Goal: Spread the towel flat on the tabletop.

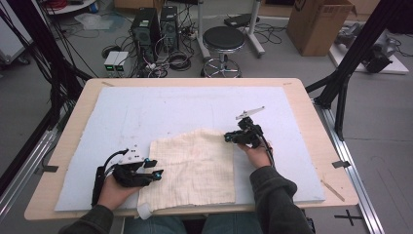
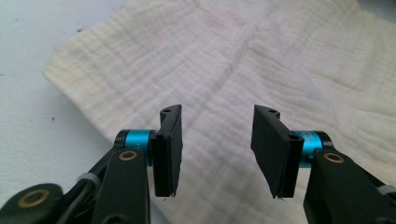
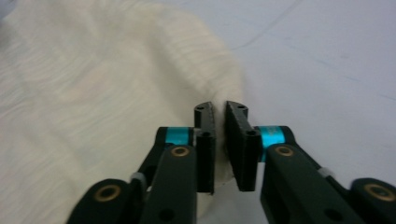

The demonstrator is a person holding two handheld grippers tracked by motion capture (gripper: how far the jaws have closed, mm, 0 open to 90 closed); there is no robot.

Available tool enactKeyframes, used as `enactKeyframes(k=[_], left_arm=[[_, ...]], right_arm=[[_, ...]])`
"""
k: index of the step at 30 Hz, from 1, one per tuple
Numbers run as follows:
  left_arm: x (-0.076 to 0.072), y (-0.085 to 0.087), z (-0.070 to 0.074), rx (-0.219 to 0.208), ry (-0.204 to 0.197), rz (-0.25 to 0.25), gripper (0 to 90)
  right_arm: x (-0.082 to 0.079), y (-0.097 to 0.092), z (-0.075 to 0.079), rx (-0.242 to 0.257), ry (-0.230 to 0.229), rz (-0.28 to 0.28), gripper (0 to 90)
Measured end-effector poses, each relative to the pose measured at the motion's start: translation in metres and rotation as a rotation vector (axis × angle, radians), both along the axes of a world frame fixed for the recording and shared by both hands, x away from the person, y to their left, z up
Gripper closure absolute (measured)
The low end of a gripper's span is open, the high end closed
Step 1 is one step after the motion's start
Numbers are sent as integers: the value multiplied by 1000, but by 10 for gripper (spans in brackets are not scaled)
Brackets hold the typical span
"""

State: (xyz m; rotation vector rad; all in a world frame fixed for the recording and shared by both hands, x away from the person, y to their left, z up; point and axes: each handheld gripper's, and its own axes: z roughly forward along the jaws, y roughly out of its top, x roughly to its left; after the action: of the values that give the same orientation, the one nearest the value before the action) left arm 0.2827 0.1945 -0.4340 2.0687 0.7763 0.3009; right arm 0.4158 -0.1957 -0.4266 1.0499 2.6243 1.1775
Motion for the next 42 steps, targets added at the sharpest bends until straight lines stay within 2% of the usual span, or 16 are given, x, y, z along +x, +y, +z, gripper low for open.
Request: enactKeyframes(k=[5, 10, 11, 13, 17, 19, 22, 23, 25, 26, 27, 30, 34, 36, 40, 42], left_arm=[[4, 5, 6, -34, -8, 51, 520], [17, 7, 16, -60, -33, 103, 514], [23, 6, 17, -49, -31, 113, 509], [34, 2, 19, -16, -36, 126, 480], [57, -8, 21, 11, -41, 145, 440], [68, -13, 21, -2, -31, 146, 427], [82, -18, 18, 18, 28, 139, 427], [85, -19, 16, 27, 42, 124, 465], [87, -19, 14, 38, 60, 103, 652], [85, -19, 14, 51, 61, 98, 774], [84, -18, 15, 57, 64, 84, 836], [71, -17, 25, 51, 33, 49, 871], [37, -14, 36, 68, -13, -16, 873], [21, -13, 34, 69, -10, -49, 872], [-10, -13, 20, 78, 39, -143, 840], [-17, -13, 15, 57, 64, -179, 691]], right_arm=[[-28, 16, 7, -52, -52, 137, 865], [-56, 21, 2, -71, -73, 219, 866], [-60, 19, 1, -72, -79, 230, 865], [-67, 16, 1, -78, -82, 241, 865], [-74, 2, 2, -59, -105, 241, 867], [-75, -4, 3, -48, -112, 232, 867], [-73, -11, 4, -29, -116, 215, 867], [-72, -12, 5, -21, -119, 216, 867], [-71, -14, 6, -5, -129, 207, 867], [-70, -15, 7, -1, -137, 204, 867], [-70, -16, 9, 2, -142, 202, 867], [-72, -19, 16, 14, -164, 197, 867], [-83, -20, 29, 24, -200, 214, 867], [-89, -20, 32, 26, -203, 224, 867], [-105, -17, 28, -2, -181, 283, 867], [-110, -16, 22, -19, -160, 302, 858]])
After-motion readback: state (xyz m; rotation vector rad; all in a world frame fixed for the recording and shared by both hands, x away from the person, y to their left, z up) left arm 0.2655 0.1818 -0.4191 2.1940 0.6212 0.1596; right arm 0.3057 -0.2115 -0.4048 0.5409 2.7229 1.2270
